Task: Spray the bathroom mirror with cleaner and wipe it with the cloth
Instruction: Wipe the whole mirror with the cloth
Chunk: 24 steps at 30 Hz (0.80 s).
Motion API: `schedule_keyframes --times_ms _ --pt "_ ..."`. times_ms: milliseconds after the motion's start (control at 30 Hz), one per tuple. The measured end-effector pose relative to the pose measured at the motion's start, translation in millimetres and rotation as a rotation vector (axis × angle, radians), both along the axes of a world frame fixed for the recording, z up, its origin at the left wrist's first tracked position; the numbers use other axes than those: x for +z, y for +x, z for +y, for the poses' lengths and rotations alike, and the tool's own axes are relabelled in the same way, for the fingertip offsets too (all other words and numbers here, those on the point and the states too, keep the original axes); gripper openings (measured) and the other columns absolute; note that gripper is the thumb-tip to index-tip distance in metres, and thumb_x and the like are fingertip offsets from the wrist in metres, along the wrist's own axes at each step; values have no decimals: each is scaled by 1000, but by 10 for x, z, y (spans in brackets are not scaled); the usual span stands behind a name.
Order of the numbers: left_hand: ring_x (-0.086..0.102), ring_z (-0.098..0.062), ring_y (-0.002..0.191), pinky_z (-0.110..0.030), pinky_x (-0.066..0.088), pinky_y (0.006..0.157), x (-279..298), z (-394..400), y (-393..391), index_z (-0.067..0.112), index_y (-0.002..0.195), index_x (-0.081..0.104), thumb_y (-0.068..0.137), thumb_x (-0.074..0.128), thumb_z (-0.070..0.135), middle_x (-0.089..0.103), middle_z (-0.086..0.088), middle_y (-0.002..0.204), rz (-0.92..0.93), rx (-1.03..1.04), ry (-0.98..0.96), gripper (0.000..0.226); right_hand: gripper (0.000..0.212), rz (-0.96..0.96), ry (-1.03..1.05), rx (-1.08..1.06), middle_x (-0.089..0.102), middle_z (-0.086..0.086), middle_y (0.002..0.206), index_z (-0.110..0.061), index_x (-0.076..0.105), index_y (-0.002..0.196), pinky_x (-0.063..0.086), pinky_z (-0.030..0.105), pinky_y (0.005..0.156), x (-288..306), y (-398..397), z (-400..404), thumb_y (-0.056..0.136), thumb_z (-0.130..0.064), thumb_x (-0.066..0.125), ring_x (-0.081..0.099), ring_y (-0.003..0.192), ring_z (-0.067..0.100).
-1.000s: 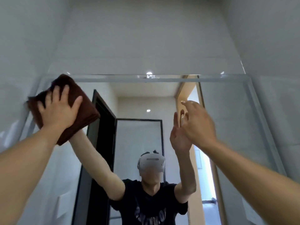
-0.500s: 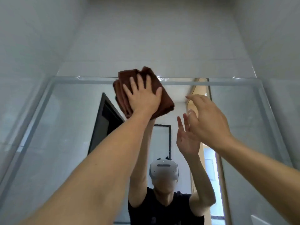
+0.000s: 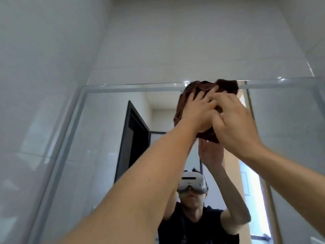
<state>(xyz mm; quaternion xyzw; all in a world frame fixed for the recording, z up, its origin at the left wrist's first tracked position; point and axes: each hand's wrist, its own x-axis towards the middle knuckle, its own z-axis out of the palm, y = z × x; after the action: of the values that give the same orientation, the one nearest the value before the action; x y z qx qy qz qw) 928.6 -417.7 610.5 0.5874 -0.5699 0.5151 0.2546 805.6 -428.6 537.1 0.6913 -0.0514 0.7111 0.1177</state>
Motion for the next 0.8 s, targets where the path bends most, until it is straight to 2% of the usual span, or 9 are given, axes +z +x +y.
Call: schedule_keyframes --times_ms 33,67,233,333,433,567,667,767,800 --pt "18 -22 151 -49 13 122 132 186 300 36 158 9 99 28 58 6 4 168 -68 195 -108 65 35 5 12 29 56 7 127 -13 58 128 45 36 88 -9 92 85 95 -11 48 54 112 25" --pt "16 -25 151 -52 9 122 201 394 612 38 158 12 97 26 64 7 4 168 17 291 -210 68 36 29 28 43 54 4 131 -18 56 130 45 35 89 -21 180 155 95 -13 48 54 114 22" --pt "8 -29 153 -61 8 120 -261 1287 2001 31 158 16 93 13 72 14 -3 167 467 420 -553 76 37 143 105 87 51 0 135 -22 56 132 43 29 84 -138 530 366 96 -14 49 57 108 16" --pt "8 -30 153 -62 9 120 -985 1276 1910 29 158 15 96 13 69 14 -5 166 453 396 -558 74 36 221 204 116 55 2 132 -21 61 126 43 31 83 -298 725 516 94 -12 48 59 100 17" --pt "11 -31 153 -61 13 119 -1915 1044 1612 28 158 19 97 16 67 16 -6 166 379 389 -513 72 38 300 305 133 60 4 128 -18 61 127 44 29 87 -653 907 647 93 -9 48 58 110 20" --pt "7 -31 154 -63 15 118 -3044 852 1396 28 158 19 97 22 69 13 -8 167 214 359 -260 74 35 417 423 146 65 3 115 -16 65 121 50 35 94 -1418 1020 708 89 -10 52 60 108 19" --pt "18 -33 151 -62 18 117 -3497 1016 1482 28 159 13 96 25 71 16 -8 166 222 399 -187 77 31 471 470 148 62 -1 110 -18 63 117 51 26 87 -1991 1042 714 88 -12 57 62 99 11" --pt "25 -36 147 -59 20 117 -3662 1263 1595 26 159 11 97 23 68 16 -9 165 372 494 -221 76 30 521 495 114 58 -9 117 -21 59 117 42 7 77 -2442 1076 735 88 -16 61 58 100 3" --pt "27 -35 146 -59 23 116 -3691 1332 1609 26 159 14 97 24 65 17 -9 165 412 513 -240 74 29 551 491 92 56 -9 118 -21 59 117 43 8 78 -2558 1107 755 88 -18 62 57 102 5"
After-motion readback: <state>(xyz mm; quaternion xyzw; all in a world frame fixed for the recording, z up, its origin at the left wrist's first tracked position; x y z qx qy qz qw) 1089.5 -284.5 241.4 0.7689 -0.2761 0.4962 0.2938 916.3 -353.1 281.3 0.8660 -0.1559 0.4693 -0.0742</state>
